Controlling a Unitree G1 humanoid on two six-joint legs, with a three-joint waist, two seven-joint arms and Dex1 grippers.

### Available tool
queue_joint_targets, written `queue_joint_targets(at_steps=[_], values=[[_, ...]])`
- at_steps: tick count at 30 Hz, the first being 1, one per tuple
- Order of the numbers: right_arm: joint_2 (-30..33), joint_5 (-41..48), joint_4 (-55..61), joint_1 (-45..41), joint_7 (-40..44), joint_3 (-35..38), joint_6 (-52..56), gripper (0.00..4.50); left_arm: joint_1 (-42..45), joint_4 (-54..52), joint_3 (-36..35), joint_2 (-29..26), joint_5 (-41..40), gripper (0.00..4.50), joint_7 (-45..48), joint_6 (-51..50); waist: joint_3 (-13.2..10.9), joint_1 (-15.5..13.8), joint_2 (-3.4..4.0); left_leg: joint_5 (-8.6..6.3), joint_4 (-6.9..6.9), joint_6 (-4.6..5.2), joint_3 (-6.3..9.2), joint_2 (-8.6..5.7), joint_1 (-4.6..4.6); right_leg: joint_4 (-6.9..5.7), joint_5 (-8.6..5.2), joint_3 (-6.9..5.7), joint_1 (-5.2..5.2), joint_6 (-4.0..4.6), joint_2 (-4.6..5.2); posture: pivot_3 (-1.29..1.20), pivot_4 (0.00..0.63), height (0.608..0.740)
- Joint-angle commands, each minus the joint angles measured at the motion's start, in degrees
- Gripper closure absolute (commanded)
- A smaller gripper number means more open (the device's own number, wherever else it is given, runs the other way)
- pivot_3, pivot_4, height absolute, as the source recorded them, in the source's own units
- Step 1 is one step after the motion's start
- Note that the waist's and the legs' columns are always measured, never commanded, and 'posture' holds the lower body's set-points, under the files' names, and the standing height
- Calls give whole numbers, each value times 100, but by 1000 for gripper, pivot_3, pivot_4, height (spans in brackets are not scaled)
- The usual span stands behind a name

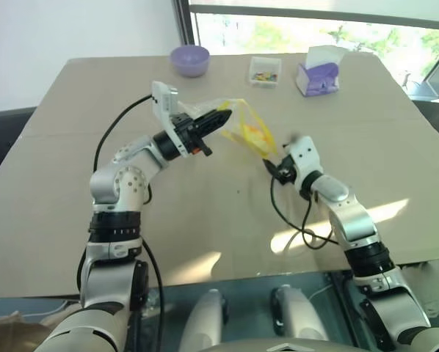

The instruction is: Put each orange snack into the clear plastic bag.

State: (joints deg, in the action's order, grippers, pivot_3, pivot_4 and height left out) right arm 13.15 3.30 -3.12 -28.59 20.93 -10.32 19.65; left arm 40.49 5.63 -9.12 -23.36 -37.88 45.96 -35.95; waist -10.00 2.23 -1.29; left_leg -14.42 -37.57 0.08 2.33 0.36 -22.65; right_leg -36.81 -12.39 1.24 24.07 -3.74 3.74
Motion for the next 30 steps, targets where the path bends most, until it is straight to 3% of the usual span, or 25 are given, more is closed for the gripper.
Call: queue_joint_targets(at_steps=[1,4,16,20,26,30], values=[[68,-8,284,-30,113,96,-185,3378,12,-282,-127,-3,-108,4500,-29,72,0,1,0,0,0,0,0,0,0,0,0,0,0,0,0,0,150,740],[77,-22,295,-57,147,112,-230,4479,-7,-289,-128,16,-125,4500,-52,79,0,1,0,0,0,0,0,0,0,0,0,0,0,0,0,0,150,740],[417,-98,460,-140,318,268,-340,4479,4,-234,-195,100,-124,4500,-219,213,0,-6,0,0,0,0,0,0,0,0,0,0,0,0,0,0,150,740],[1203,-235,896,-270,602,488,-157,4479,103,-121,-326,284,-212,4500,-523,148,-1,-30,1,0,-1,0,-1,-3,-2,2,0,0,0,0,4,0,150,740],[2487,9,1416,-651,1700,696,385,4479,149,-165,-290,490,-333,4500,-801,-174,-1,-15,0,0,-1,1,0,-2,-2,2,0,-2,-1,0,2,0,150,740],[2865,228,1537,-788,2129,752,608,4479,234,-171,-405,588,-617,4500,-895,-457,-1,-15,0,0,-1,1,-1,-2,-2,3,0,-1,-1,0,2,0,150,740]])
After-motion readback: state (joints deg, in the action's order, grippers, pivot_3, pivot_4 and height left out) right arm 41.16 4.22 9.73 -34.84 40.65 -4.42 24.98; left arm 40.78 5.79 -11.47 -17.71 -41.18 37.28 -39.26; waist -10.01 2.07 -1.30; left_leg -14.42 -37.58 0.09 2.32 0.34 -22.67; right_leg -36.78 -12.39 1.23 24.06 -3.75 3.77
